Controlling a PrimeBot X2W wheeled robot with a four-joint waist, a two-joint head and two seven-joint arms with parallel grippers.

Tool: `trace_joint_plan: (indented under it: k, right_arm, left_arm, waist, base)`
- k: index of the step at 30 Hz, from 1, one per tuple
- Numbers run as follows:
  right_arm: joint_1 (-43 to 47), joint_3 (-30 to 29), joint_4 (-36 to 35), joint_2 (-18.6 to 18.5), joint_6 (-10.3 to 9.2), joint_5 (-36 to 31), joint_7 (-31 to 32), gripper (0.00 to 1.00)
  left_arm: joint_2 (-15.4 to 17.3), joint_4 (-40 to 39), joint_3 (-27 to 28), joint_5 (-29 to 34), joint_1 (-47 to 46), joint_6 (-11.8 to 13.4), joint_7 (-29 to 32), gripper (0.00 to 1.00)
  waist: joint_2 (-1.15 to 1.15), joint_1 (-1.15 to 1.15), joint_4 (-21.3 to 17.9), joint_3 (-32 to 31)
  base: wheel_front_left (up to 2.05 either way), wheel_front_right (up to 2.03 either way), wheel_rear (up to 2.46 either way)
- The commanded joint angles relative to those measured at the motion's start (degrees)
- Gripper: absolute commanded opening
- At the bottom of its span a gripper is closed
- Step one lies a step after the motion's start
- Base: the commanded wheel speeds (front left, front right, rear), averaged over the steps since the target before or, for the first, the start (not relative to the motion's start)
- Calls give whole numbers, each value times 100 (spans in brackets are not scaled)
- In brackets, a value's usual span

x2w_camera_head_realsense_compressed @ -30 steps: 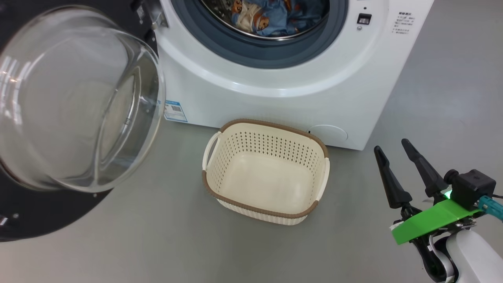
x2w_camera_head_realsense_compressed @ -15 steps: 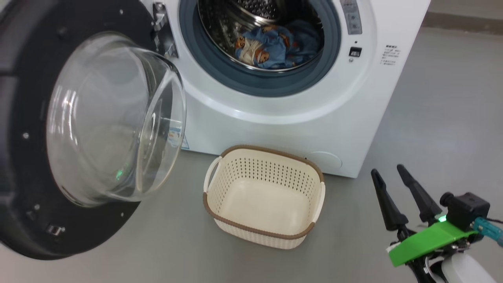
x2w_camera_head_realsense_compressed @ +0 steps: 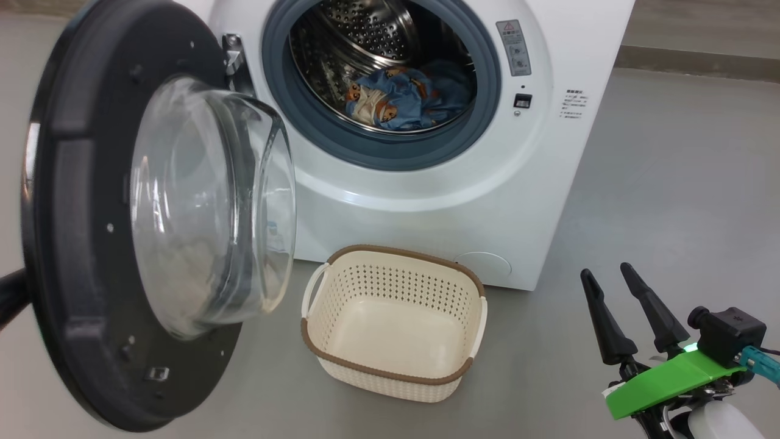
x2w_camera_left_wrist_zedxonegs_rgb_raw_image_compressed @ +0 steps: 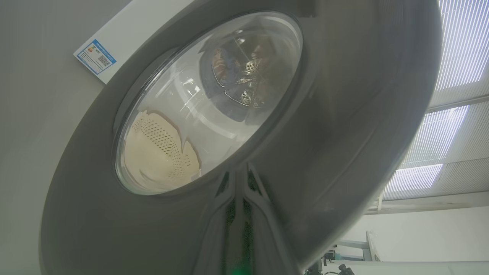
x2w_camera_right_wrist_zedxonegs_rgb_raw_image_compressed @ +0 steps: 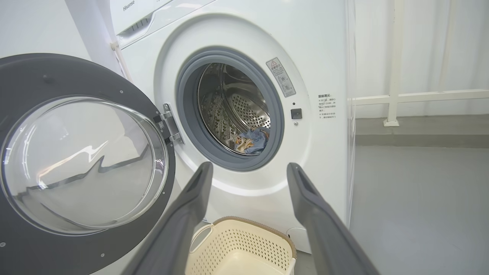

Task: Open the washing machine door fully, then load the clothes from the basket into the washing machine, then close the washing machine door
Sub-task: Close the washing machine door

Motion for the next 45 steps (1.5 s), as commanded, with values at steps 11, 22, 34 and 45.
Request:
trace_joint_plan:
  k: [11,22,34,45]
  right_arm:
    - [-67,74,-167,-10,25,15,-69,100]
    - [-60,66,-205,-36,25,-14,-69,100]
    - [-116,74,-238,-33,25,-45,-69,100]
    - [-214,121,-280,-42,25,-75,-69,100]
  left_arm:
    - [-147,-1355,63,-183,395,218,86,0]
    - [-591,-2015,142,-330,602,308,-137,0]
    - [-891,-2092,208,-163,434,172,-684,0]
    - [-1057,-1885,309,86,-54,-96,-1348,0]
  waist:
    - [0,0,-461,-30]
    - [0,0,-1225,45]
    - [0,0,-2113,224]
    - [0,0,-2756,461]
  base:
    - [0,0,0]
    - [0,0,0]
    - [0,0,0]
    - [0,0,0]
